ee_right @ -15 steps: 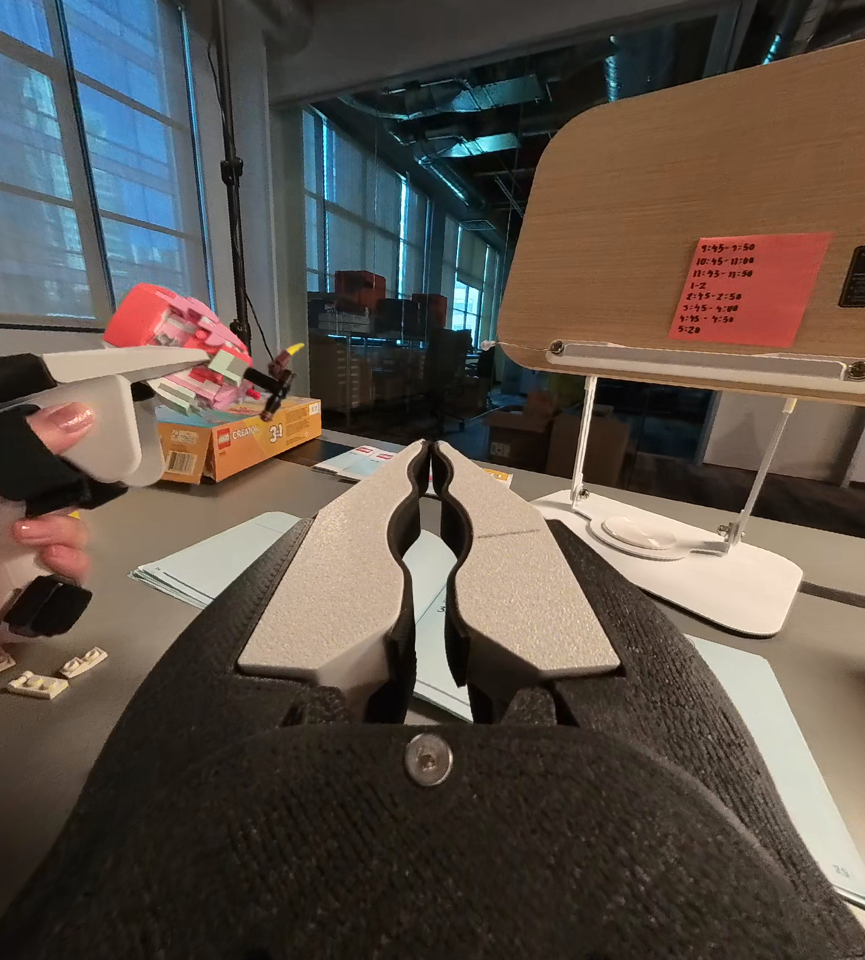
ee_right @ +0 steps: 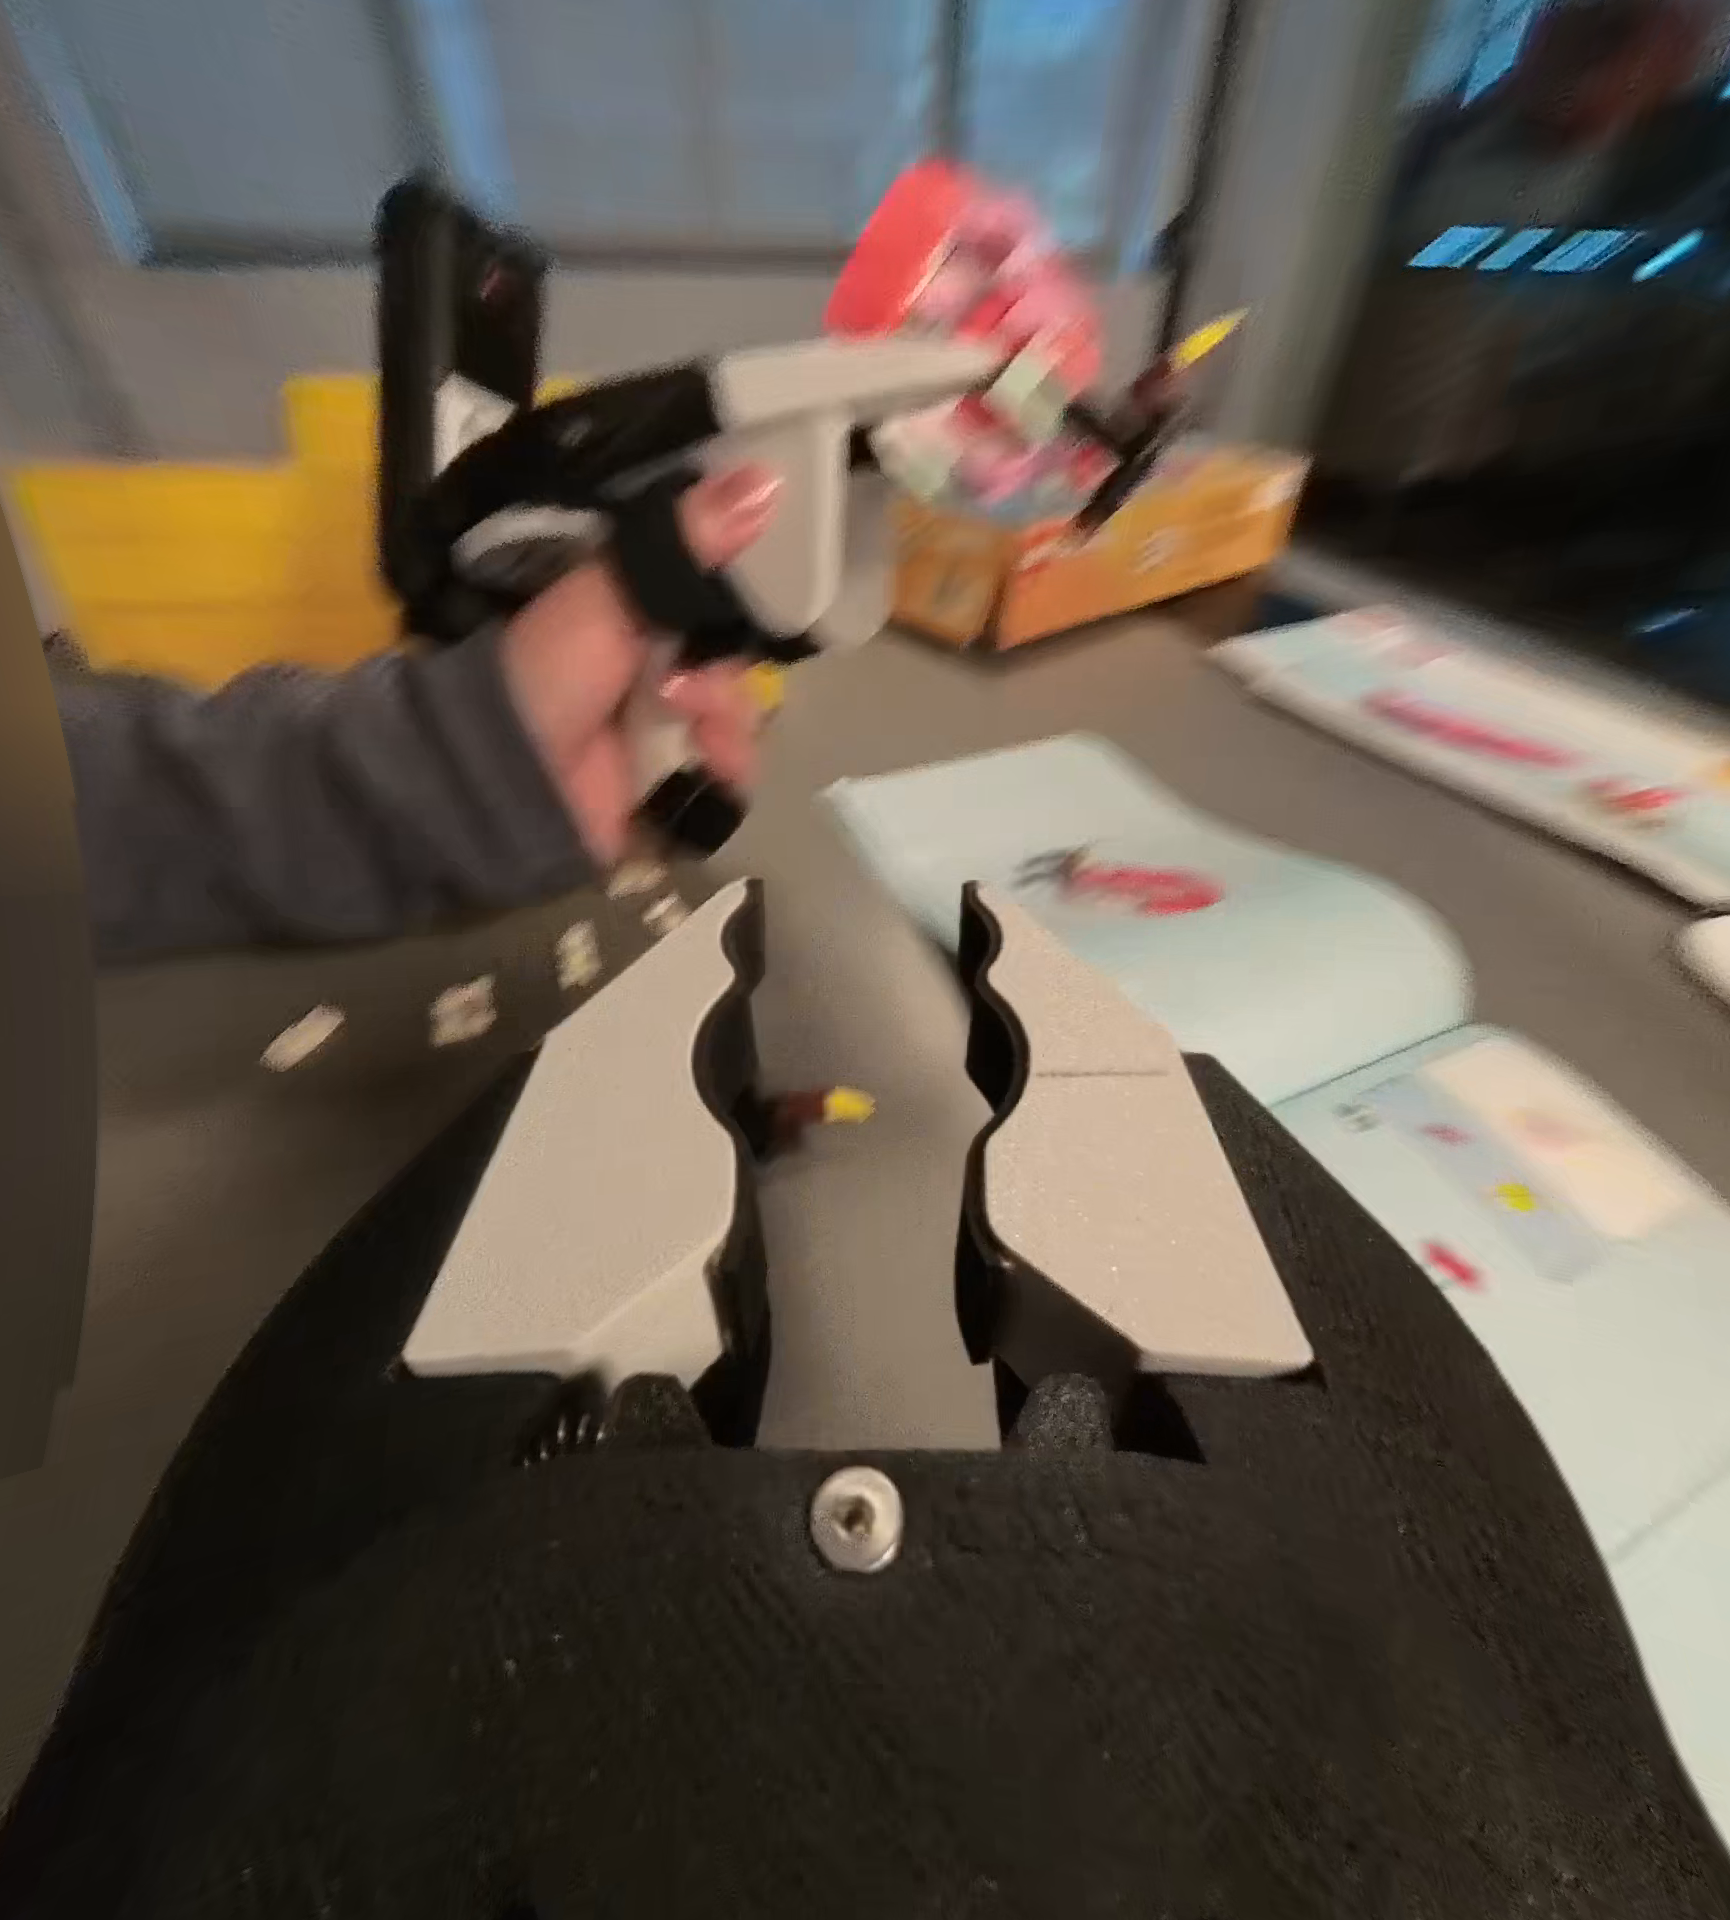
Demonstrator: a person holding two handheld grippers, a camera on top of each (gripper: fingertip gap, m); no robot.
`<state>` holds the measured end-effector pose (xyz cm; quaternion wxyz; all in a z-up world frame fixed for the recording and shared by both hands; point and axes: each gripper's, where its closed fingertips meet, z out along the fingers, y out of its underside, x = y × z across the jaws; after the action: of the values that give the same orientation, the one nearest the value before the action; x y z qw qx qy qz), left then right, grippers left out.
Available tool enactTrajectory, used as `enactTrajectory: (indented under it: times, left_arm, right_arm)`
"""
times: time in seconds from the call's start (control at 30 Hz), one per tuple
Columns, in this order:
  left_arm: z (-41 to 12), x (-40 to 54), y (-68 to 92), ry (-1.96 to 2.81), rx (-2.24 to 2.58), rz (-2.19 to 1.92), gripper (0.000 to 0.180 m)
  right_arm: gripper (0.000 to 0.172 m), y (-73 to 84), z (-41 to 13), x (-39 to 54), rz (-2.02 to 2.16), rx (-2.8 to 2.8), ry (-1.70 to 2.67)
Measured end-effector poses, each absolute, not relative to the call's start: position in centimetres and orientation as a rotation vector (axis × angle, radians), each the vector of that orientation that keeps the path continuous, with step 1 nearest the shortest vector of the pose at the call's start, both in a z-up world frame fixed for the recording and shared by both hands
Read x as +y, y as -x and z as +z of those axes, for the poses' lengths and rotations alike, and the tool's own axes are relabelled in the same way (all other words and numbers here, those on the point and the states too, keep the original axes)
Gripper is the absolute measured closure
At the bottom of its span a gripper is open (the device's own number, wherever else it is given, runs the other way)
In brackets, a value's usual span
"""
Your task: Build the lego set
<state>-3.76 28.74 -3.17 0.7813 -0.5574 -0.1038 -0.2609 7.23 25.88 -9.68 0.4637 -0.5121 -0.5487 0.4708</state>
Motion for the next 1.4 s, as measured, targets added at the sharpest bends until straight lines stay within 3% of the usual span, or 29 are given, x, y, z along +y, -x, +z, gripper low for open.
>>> enactTrajectory:
  times: [0.33,0.97,1.17,1.4]
  left_arm:
    - [-3.0,28.7,3.8,1.190,-0.231,-0.627,0.156]
    - [-2.6,28.8,2.6,1.173,-0.181,-0.750,0.156]
    - [-1.5,28.4,-0.1,1.141,-0.038,-0.965,0.157]
    - [-0.4,26.6,-2.9,1.071,0.159,-1.224,0.157]
  right_arm:
    - [0.128,-8.4,-17.2,22.3,0.902,-1.886,1.488]
    - [0.140,-7.6,-18.0,22.2,0.871,-1.918,1.524]
    - [0.140,-6.3,-14.1,24.1,0.854,-1.677,1.393]
    - [0.140,-7.6,-8.6,29.1,0.441,-1.304,1.207]
